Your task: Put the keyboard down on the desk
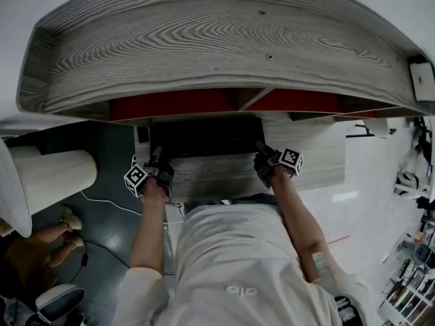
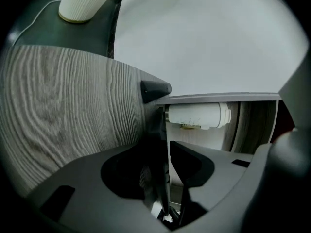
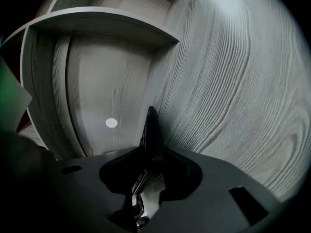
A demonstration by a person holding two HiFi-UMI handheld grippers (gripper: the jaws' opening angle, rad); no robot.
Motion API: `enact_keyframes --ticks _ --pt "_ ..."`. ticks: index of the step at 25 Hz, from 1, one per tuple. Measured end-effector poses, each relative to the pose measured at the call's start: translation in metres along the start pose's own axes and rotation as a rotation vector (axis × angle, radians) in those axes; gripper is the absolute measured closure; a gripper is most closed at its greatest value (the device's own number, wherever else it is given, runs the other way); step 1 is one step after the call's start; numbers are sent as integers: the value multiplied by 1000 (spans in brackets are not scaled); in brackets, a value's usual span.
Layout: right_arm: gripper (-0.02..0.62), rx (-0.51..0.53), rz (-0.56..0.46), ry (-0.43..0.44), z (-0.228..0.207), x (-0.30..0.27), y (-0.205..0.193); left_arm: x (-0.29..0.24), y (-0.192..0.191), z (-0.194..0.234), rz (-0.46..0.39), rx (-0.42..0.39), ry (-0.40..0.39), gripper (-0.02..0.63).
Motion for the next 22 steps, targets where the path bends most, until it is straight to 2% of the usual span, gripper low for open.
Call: enact_keyframes --ticks 4,8,9,12,13,18,22 --pt "479 -44 -37 -1 -1 -1 1 7 0 7 -12 53 7 372" --pt "477 -33 -48 -12 -1 -3 3 19 -5 8 -10 56 27 356" --pt "476 -22 -44 -15 -1 -4 3 22 -6 7 -12 52 33 359" --pt "468 -2 -34 -44 -1 -3 1 28 -8 2 -29 31 51 473" --pt "462 2 -35 -52 0 -2 1 27 -8 2 -32 26 51 492" --pt "460 20 -34 -62 -9 -6 4 20 -6 7 -27 51 41 491" --pt "414 66 -37 -145 -16 -6 4 15 -6 14 -20 50 68 492"
Point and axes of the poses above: the fingertips, and each gripper's own axes: x backward along the fingers, z to its left, y out of its top, the point moved 2 cm from there along x, backward along the fingers, and after that the axes turned 11 degrees about -y, right-handed, at the moved point
